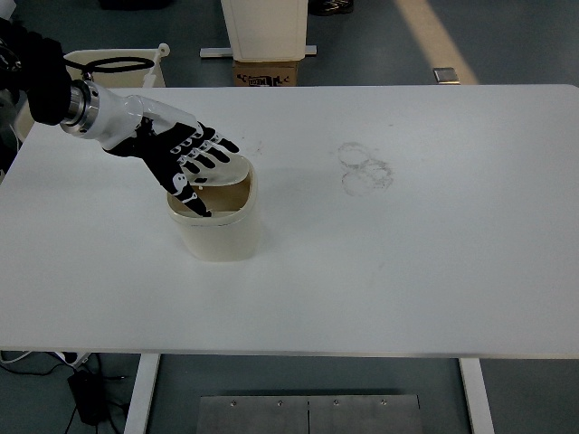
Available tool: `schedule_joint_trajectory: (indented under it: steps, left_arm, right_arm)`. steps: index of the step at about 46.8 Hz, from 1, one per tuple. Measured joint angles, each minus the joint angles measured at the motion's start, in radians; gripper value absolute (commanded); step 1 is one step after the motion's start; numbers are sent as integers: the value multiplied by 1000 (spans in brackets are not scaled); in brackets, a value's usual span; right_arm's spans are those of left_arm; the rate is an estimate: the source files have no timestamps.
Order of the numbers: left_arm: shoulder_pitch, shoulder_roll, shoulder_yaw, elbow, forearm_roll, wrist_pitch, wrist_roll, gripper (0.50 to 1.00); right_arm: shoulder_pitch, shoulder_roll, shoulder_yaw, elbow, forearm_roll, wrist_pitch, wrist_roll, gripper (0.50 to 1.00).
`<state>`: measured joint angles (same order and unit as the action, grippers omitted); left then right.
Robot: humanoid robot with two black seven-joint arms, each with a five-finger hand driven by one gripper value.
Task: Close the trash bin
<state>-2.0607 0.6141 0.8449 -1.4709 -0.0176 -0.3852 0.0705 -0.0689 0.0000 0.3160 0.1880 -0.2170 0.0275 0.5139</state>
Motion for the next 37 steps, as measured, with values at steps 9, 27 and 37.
schedule_joint_trajectory:
  steps: [9,27,37]
  left_arm:
    - [-2,-11,24,0,2,-5,0,1000]
    - [2,-40,44,0,2,-7,0,1000]
    - [2,-57,45,0,3,-8,0,1000]
  right_arm:
    - [0,0,0,0,0,0,0,991]
    - [0,0,0,1,0,0,0,991]
    - [0,0,0,1,0,0,0,991]
